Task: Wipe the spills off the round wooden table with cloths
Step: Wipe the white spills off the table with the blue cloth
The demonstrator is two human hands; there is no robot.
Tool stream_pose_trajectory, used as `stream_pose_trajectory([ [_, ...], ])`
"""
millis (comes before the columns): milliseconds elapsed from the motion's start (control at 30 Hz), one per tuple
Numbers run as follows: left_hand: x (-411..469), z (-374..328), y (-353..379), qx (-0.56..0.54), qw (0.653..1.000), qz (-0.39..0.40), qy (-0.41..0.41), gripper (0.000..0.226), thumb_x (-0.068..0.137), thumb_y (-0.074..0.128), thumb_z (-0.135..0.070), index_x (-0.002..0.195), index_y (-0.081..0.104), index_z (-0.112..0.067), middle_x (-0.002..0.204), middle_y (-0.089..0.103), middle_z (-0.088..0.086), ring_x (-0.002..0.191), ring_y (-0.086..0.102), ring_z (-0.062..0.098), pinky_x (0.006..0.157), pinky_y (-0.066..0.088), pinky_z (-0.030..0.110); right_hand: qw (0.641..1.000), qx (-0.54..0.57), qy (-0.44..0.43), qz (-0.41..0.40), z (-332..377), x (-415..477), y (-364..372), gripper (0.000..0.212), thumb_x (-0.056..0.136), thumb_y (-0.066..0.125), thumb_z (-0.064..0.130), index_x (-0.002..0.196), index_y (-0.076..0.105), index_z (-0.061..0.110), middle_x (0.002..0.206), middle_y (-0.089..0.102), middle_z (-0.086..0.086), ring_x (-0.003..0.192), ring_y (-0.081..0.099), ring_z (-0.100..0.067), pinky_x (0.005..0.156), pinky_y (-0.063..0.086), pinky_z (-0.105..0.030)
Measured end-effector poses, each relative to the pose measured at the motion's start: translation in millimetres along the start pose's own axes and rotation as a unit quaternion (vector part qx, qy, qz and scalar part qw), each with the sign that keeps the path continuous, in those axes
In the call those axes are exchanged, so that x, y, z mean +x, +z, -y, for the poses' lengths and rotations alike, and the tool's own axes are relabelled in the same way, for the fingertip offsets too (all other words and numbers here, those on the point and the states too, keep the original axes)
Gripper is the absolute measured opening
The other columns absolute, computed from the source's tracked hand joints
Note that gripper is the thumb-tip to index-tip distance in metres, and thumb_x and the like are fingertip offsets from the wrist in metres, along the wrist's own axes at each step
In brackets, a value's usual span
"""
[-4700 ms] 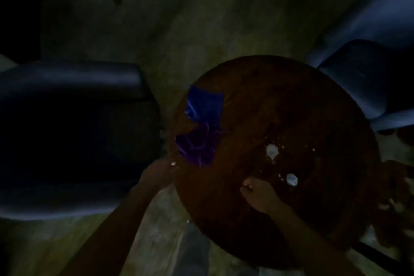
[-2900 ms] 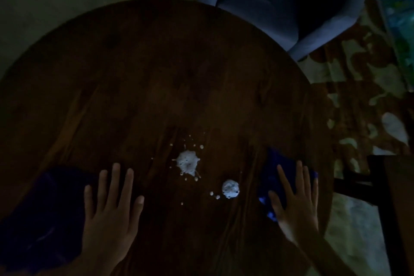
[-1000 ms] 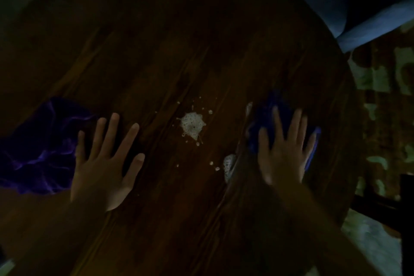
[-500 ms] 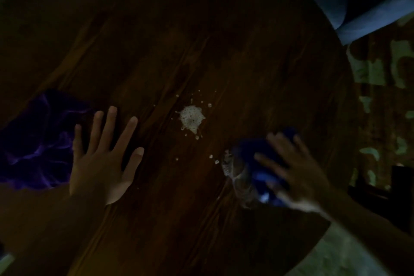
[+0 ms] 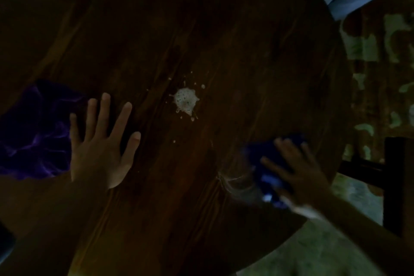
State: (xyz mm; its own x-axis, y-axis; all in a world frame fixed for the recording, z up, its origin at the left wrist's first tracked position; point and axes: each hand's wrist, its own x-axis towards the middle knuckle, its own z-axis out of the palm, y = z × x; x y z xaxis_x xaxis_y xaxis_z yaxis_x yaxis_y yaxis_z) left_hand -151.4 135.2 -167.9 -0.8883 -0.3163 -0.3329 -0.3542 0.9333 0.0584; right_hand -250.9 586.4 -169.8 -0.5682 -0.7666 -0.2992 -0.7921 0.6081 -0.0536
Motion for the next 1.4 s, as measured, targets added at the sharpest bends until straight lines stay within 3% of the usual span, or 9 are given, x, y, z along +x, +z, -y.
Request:
stream_pose_trajectory([
  [167,1,1,1,-0.007,1.0,-0.004,-0.005,0.068,0.098,0.01,-0.065,0.16,0.0,-0.038,0.168,-0.017,0.002,0.153,-0.02,0.022,0.121,-0.007,0.059,0.88,0.106,0.456,-0.083,1,95,-28,0.069,0.098,0.009,0.062,0.162,0.009,0.035,0.171,0.0,-0.008,0.157,0.001,-0.029,0.125,0.007,-0.058],
  [400,-2,-1,1,-0.014,1.0,-0.015,-0.009,0.066,0.099,0.011,-0.064,0.159,-0.001,-0.039,0.169,-0.015,0.001,0.154,-0.018,0.022,0.122,-0.007,0.059,0.998,0.052,0.03,-0.012,117,-23,12,0.07,0.099,0.035,0.06,0.161,0.011,0.039,0.171,0.003,-0.01,0.156,0.009,-0.034,0.118,0.018,-0.063],
  [500,-2,-4,1,-0.016,1.0,-0.022,-0.006,0.066,0.099,0.011,-0.064,0.159,-0.002,-0.039,0.169,-0.013,0.002,0.154,-0.017,0.023,0.121,-0.006,0.059,0.967,0.074,0.24,-0.037,67,-24,17,0.07,0.097,0.033,0.057,0.16,0.007,0.042,0.171,0.0,-0.008,0.157,0.008,-0.033,0.122,0.013,-0.062],
  [600,-2,-2,2,-0.021,0.999,-0.025,0.0,0.066,0.099,0.012,-0.064,0.159,0.0,-0.038,0.169,-0.013,0.003,0.154,-0.016,0.023,0.121,-0.007,0.059,0.822,0.153,0.54,-0.098,63,54,-8,0.066,0.099,0.017,0.059,0.161,0.011,0.037,0.171,0.001,-0.007,0.158,0.002,-0.028,0.125,0.01,-0.058],
  [833,-4,0,2,-0.031,0.999,-0.026,0.003,0.067,0.099,0.01,-0.065,0.159,0.001,-0.038,0.169,-0.013,0.002,0.154,-0.016,0.022,0.121,-0.008,0.058,0.991,0.079,0.109,-0.026,170,-40,17,0.07,0.1,0.032,0.061,0.161,0.005,0.04,0.17,0.005,-0.011,0.156,0.007,-0.034,0.117,0.02,-0.066],
  [1067,-2,3,6,-0.033,0.998,-0.047,0.013,0.066,0.1,0.013,-0.064,0.159,0.003,-0.037,0.17,-0.009,0.004,0.155,-0.013,0.024,0.12,-0.007,0.06,0.798,0.141,0.574,-0.122,85,73,-12,0.066,0.1,0.019,0.057,0.162,0.015,0.033,0.17,0.007,-0.011,0.157,0.006,-0.031,0.124,0.012,-0.058],
  [1167,-4,7,9,-0.035,0.998,-0.049,0.016,0.067,0.1,0.015,-0.064,0.159,0.004,-0.036,0.17,-0.01,0.003,0.155,-0.014,0.023,0.121,-0.007,0.059,0.967,0.099,0.229,-0.054,165,55,-5,0.069,0.101,0.029,0.061,0.162,0.008,0.037,0.171,-0.004,-0.01,0.157,-0.004,-0.032,0.125,0.003,-0.06],
  [1267,-4,3,5,-0.041,0.998,-0.047,0.019,0.067,0.1,0.015,-0.064,0.16,0.005,-0.036,0.17,-0.008,0.005,0.155,-0.012,0.025,0.12,-0.008,0.059,0.999,0.032,-0.009,-0.001,158,-31,13,0.084,0.092,0.039,0.072,0.161,0.003,0.04,0.17,-0.007,-0.01,0.156,0.005,-0.035,0.121,0.009,-0.062],
  [1400,-3,-3,4,-0.039,0.998,-0.046,0.02,0.067,0.099,0.013,-0.063,0.159,0.003,-0.036,0.17,-0.01,0.006,0.155,-0.013,0.025,0.12,-0.008,0.059,0.933,0.103,0.33,-0.097,58,-25,21,0.061,0.102,0.019,0.06,0.16,0.008,0.042,0.17,0.009,-0.012,0.155,0.014,-0.035,0.119,0.02,-0.065],
])
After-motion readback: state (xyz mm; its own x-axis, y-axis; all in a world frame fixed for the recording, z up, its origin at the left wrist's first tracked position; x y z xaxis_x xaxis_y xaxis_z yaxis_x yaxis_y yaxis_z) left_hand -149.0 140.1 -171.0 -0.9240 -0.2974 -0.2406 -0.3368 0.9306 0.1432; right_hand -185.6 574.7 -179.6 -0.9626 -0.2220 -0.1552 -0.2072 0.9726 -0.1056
